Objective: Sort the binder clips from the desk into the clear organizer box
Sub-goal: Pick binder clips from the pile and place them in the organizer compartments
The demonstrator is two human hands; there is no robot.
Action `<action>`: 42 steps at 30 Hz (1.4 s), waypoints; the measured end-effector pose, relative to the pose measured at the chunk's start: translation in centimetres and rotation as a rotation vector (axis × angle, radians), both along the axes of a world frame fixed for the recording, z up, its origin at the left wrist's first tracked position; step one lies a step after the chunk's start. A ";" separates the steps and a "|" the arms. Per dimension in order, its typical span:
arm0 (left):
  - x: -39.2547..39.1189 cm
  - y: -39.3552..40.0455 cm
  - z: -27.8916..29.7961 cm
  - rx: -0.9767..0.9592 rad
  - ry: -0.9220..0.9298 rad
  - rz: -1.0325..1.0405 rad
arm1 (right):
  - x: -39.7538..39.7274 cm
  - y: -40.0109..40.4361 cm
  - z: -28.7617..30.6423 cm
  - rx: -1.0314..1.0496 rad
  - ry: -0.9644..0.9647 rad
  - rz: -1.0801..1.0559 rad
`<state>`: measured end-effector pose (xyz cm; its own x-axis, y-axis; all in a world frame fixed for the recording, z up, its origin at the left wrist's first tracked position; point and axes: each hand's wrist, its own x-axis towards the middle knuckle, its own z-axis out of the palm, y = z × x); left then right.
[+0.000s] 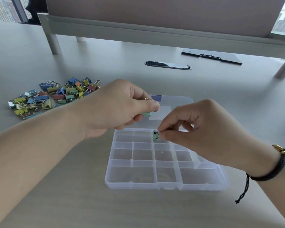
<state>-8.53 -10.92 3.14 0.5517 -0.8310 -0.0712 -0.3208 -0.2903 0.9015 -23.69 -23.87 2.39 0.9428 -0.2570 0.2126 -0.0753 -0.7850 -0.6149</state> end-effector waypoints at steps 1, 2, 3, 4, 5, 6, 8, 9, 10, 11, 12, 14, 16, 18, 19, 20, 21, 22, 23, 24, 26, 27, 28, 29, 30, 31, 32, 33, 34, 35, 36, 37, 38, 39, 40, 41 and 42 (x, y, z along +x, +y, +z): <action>0.0 0.0 -0.2 0.009 -0.031 -0.006 | 0.0 0.0 0.0 -0.022 0.020 0.007; 0.1 0.0 -0.3 0.018 -0.061 -0.013 | 0.0 0.1 0.0 -0.035 0.039 0.018; 0.0 0.0 -0.5 0.026 -0.085 -0.018 | 0.0 0.2 0.0 -0.043 0.053 0.030; 0.0 -0.1 -0.6 0.031 -0.103 -0.021 | 0.1 0.2 0.0 -0.047 0.058 0.036; 0.0 -0.1 -0.6 0.032 -0.111 -0.024 | 0.1 0.2 0.0 -0.047 0.058 0.036; 0.0 -0.1 -0.6 0.030 -0.113 -0.026 | 0.0 0.1 0.1 -0.047 0.055 0.031; 0.0 -0.1 -0.6 0.030 -0.114 -0.035 | 0.1 0.1 0.0 -0.047 0.053 0.010; 0.1 -0.1 -0.6 0.034 -0.122 -0.039 | 0.1 0.0 0.0 -0.046 0.054 -0.004; 0.1 -0.1 -0.6 0.041 -0.133 -0.043 | 0.2 -0.1 -0.1 -0.043 0.056 -0.018; 0.1 -0.2 -0.6 0.045 -0.142 -0.046 | 0.2 -0.1 -0.2 -0.037 0.056 -0.035; 0.1 -0.2 -0.7 0.044 -0.143 -0.047 | 0.3 -0.1 -0.2 -0.031 0.054 -0.051; 0.0 -0.3 -0.7 0.038 -0.131 -0.047 | 0.5 0.0 -0.1 -0.033 0.061 -0.081; 0.0 -0.3 -0.7 0.046 -0.126 -0.052 | 0.7 0.0 0.3 -0.038 0.098 -0.096; -0.1 -0.4 -0.7 0.062 -0.131 -0.057 | 1.0 -0.1 0.8 -0.020 0.151 -0.088; -0.2 -0.4 -0.6 0.066 -0.137 -0.058 | 1.1 -0.1 1.0 -0.014 0.174 -0.082; -0.2 -0.4 -0.6 0.068 -0.144 -0.060 | 1.3 -0.2 1.2 -0.020 0.194 -0.077; -0.3 -0.4 -0.6 0.071 -0.151 -0.063 | 1.5 -0.3 1.3 -0.039 0.215 -0.074; -0.3 -0.4 -0.5 0.076 -0.156 -0.065 | 1.6 -0.3 1.5 -0.068 0.236 -0.069; -0.4 -0.4 -0.5 0.080 -0.156 -0.065 | 1.8 -0.3 1.6 -0.106 0.256 -0.061; -0.4 -0.3 -0.5 0.082 -0.152 -0.065 | 2.0 -0.2 1.8 -0.153 0.275 -0.054; -0.4 -0.3 -0.5 0.083 -0.154 -0.066 | 2.5 -0.1 2.1 -0.253 0.305 -0.036; -0.4 -0.3 -0.6 0.087 -0.161 -0.069 | 2.8 -0.1 2.3 -0.299 0.321 -0.023; -0.4 -0.3 -0.6 0.091 -0.163 -0.072 | 3.0 -0.1 2.4 -0.331 0.339 -0.005; -0.4 -0.3 -0.6 0.091 -0.160 -0.077 | 3.3 -0.1 2.5 -0.343 0.356 0.014; -0.4 -0.3 -0.6 0.088 -0.156 -0.082 | 3.5 -0.2 2.6 -0.333 0.370 0.030; -0.3 -0.3 -0.6 0.084 -0.158 -0.085 | 3.7 -0.3 2.5 -0.307 0.382 0.041; -0.3 -0.3 -0.6 0.080 -0.167 -0.085 | 3.9 -0.5 2.5 -0.270 0.390 0.047; -0.3 -0.3 -0.6 0.079 -0.179 -0.083 | 4.0 -0.7 2.3 -0.226 0.395 0.050; -0.3 -0.2 -0.6 0.077 -0.190 -0.083 | 4.1 -0.9 2.1 -0.184 0.397 0.051; -0.3 -0.2 -0.6 0.072 -0.197 -0.083 | 4.0 -1.1 2.0 -0.149 0.395 0.050; -0.3 -0.2 -0.5 0.066 -0.202 -0.080 | 4.0 -1.3 1.9 -0.116 0.392 0.048; -0.3 -0.2 -0.5 0.061 -0.207 -0.071 | 4.0 -1.4 1.8 -0.086 0.386 0.047; -0.3 -0.2 -0.5 0.055 -0.210 -0.057 | 3.9 -1.5 1.7 -0.058 0.378 0.048; -0.3 -0.2 -0.5 0.048 -0.212 -0.040 | 3.7 -1.6 1.6 -0.035 0.367 0.051; -0.3 -0.1 -0.5 0.038 -0.215 -0.022 | 3.6 -1.6 1.5 -0.016 0.354 0.056; -0.2 -0.1 -0.5 0.027 -0.225 -0.005 | 3.5 -1.6 1.5 0.001 0.341 0.060; -0.2 -0.1 -0.4 0.017 -0.238 0.004 | 3.3 -1.6 1.5 0.016 0.330 0.060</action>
